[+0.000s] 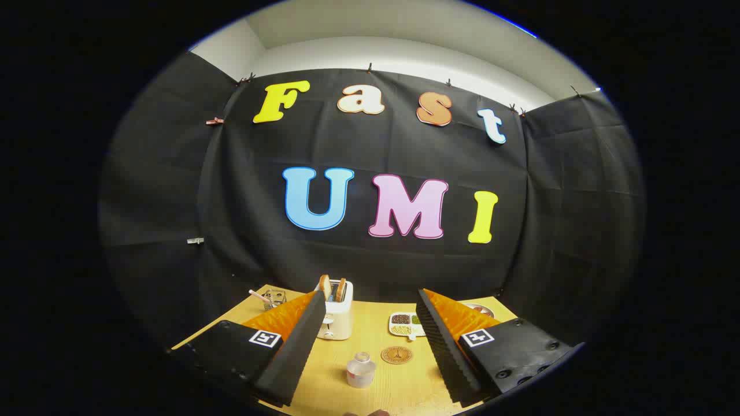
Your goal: Take the bottle from table, then pour the juice into the cup, finally place the bottle on the coaster
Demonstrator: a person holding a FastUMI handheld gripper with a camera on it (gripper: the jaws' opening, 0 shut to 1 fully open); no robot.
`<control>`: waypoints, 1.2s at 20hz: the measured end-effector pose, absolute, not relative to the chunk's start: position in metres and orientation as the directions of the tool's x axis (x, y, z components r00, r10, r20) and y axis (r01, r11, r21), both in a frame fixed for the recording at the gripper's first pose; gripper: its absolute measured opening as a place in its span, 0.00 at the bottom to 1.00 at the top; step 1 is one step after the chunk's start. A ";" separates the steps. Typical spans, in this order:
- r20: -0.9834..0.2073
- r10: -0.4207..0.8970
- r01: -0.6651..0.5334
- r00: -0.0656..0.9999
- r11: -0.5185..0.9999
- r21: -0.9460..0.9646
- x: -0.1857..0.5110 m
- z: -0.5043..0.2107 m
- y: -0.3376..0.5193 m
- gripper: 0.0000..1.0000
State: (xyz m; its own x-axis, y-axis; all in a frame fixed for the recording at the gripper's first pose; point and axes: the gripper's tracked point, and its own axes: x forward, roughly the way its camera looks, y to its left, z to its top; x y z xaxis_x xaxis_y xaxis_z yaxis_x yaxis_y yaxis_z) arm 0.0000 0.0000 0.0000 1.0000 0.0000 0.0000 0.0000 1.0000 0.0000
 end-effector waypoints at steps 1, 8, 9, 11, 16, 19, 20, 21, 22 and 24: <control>0.002 0.004 -0.004 1.000 1.000 0.011 -0.002 -0.001 0.002 0.97; -0.026 0.024 -0.024 0.999 0.999 0.034 -0.009 -0.017 0.007 0.97; -0.029 0.029 -0.028 0.999 0.999 0.037 -0.009 -0.018 0.008 0.97; -0.029 0.033 -0.032 0.999 0.999 0.035 -0.009 -0.019 0.011 0.97; -0.052 0.018 -0.017 0.998 1.000 0.018 -0.010 -0.031 0.014 0.97; -0.034 0.034 -0.033 0.999 0.999 0.032 -0.011 -0.027 0.023 0.97; -0.029 0.038 -0.037 0.999 0.999 0.039 -0.011 -0.027 0.027 0.97; -0.027 0.041 -0.040 0.999 0.998 0.045 -0.012 -0.030 0.029 0.97; -0.025 0.044 -0.043 0.999 0.998 0.049 -0.012 -0.031 0.033 0.97; -0.016 0.056 -0.055 0.998 0.996 0.064 -0.015 -0.033 0.039 0.97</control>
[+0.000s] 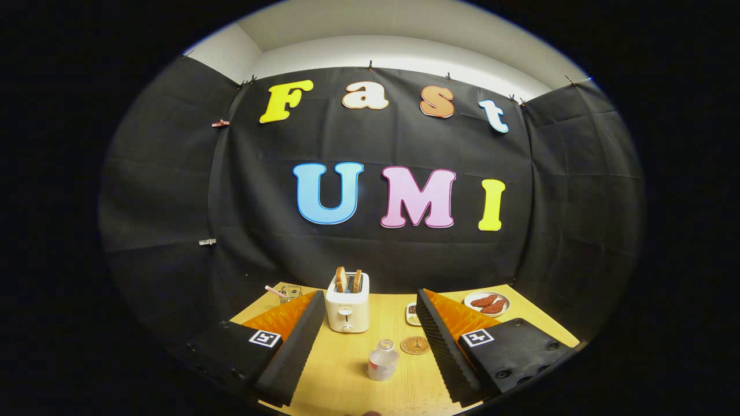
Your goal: Take the bottle from table, then pour the juice into the cup, finally place the bottle on the coaster
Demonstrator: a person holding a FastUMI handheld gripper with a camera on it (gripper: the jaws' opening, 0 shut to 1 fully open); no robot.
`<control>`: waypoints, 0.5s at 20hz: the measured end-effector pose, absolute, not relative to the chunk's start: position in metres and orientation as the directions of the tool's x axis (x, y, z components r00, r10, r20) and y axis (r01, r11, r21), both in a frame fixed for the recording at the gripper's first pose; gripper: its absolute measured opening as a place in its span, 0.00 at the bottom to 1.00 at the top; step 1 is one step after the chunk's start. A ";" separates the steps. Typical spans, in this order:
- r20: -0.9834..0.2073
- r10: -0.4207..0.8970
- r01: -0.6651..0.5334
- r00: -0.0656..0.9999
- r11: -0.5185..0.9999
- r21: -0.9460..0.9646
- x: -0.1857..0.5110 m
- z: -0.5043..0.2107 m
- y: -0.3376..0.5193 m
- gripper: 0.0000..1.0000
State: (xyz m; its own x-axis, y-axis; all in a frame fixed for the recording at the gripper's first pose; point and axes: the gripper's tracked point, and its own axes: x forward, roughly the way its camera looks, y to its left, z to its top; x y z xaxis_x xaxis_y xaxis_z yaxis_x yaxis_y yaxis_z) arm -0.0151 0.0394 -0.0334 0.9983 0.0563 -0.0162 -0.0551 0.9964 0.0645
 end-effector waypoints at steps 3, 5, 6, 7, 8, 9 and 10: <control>-0.020 0.031 -0.029 0.999 0.996 0.086 -0.017 -0.048 0.039 0.97; -0.047 0.004 0.000 0.999 0.997 0.072 -0.015 -0.069 0.037 0.97; -0.054 -0.003 0.006 0.999 0.998 0.063 -0.015 -0.077 0.037 0.97; -0.057 -0.014 0.017 0.998 0.999 0.048 -0.015 -0.084 0.036 0.97; -0.062 -0.029 0.031 0.998 0.999 0.034 -0.013 -0.093 0.034 0.97; -0.073 -0.038 0.040 0.997 0.999 0.029 -0.010 -0.103 0.034 0.97; -0.087 -0.045 0.048 0.995 0.998 0.029 -0.007 -0.115 0.036 0.97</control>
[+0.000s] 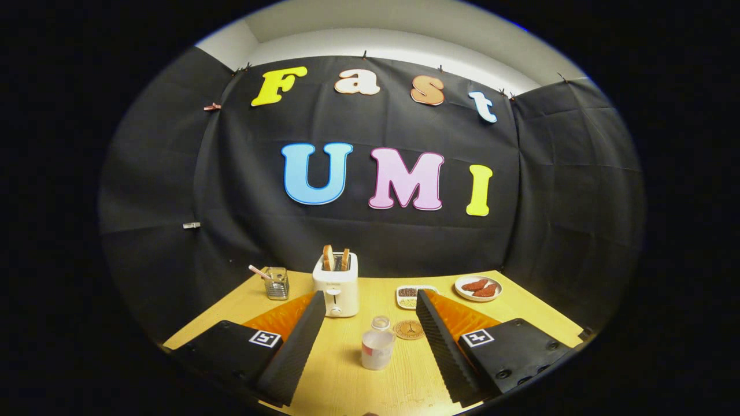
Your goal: Take the bottle from table, then pour the juice into the cup, finally place the bottle on the coaster
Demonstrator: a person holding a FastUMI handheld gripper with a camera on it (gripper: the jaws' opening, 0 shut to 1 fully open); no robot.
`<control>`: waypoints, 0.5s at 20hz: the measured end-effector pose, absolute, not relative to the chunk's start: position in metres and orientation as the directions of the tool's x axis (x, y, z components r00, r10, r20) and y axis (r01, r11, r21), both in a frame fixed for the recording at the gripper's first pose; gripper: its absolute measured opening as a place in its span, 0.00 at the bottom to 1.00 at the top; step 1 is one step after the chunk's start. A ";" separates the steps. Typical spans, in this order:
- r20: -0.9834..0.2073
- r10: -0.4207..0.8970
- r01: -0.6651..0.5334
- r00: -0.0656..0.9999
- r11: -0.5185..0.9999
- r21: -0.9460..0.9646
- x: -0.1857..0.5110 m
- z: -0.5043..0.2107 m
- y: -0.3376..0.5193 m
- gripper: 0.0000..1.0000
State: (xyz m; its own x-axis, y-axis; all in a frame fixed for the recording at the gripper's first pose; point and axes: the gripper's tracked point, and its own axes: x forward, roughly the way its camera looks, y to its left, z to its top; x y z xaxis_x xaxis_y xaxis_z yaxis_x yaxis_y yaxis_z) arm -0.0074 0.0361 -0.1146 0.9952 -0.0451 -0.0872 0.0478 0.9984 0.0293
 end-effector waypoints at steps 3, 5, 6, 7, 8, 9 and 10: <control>-0.109 -0.063 0.068 0.992 0.997 0.043 0.000 -0.140 0.042 0.97; -0.119 -0.086 0.091 0.989 0.995 0.043 0.005 -0.154 0.042 0.97; -0.129 -0.098 0.104 0.987 0.994 0.042 0.007 -0.162 0.043 0.97; -0.138 -0.111 0.118 0.984 0.992 0.041 0.010 -0.170 0.043 0.97; -0.145 -0.121 0.128 0.982 0.991 0.040 0.014 -0.177 0.042 0.97; -0.152 -0.129 0.136 0.980 0.990 0.039 0.017 -0.185 0.044 0.97; -0.157 -0.137 0.145 0.978 0.989 0.040 0.020 -0.192 0.044 0.97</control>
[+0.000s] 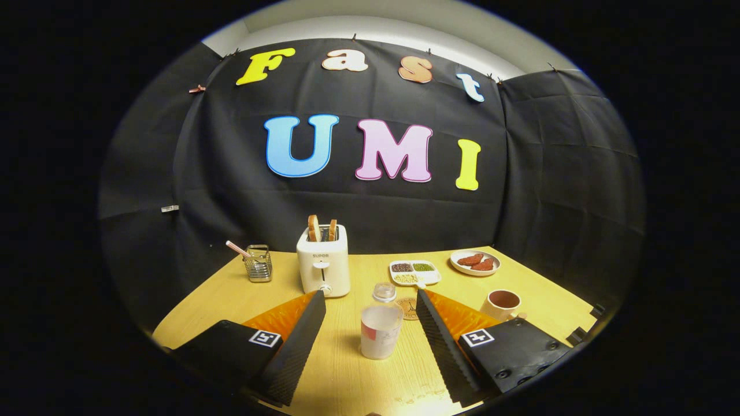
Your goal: Take the bottle from table, then pour the juice into the cup, finally place the bottle on the coaster
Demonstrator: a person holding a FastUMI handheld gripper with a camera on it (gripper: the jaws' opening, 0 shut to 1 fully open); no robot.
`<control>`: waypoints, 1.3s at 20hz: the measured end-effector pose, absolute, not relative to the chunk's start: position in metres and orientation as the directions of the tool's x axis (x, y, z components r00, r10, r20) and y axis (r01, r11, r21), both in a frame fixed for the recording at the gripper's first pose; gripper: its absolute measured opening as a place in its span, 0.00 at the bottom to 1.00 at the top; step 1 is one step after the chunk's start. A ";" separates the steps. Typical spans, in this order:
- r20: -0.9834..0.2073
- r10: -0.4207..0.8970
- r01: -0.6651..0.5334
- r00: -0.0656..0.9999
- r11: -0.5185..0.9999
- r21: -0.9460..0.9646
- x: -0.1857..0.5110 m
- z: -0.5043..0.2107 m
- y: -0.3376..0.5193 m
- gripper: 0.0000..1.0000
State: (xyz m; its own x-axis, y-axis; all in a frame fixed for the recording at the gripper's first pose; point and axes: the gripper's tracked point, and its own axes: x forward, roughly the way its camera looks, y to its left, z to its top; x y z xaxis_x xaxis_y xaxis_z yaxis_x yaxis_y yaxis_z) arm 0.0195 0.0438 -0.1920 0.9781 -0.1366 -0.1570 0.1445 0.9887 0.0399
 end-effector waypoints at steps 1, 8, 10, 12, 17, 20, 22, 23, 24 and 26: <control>-0.161 -0.143 0.152 0.976 0.987 0.043 0.023 -0.199 0.043 0.97; -0.222 -0.182 0.194 0.958 0.980 0.036 0.047 -0.262 0.033 0.97; -0.244 -0.186 0.198 0.952 0.980 0.024 0.056 -0.280 0.028 0.97; -0.263 -0.189 0.200 0.946 0.980 0.014 0.065 -0.294 0.023 0.97; -0.249 -0.184 0.190 0.951 0.982 0.000 0.096 -0.305 0.020 0.97; -0.266 -0.186 0.188 0.946 0.982 -0.016 0.106 -0.316 0.014 0.94; -0.271 -0.182 0.184 0.945 0.983 -0.019 0.108 -0.319 0.013 0.93; -0.266 -0.177 0.178 0.948 0.984 -0.018 0.109 -0.318 0.014 0.93; -0.258 -0.169 0.171 0.951 0.985 -0.015 0.110 -0.316 0.016 0.93; -0.254 -0.157 0.160 0.954 0.987 -0.007 0.111 -0.316 0.019 0.88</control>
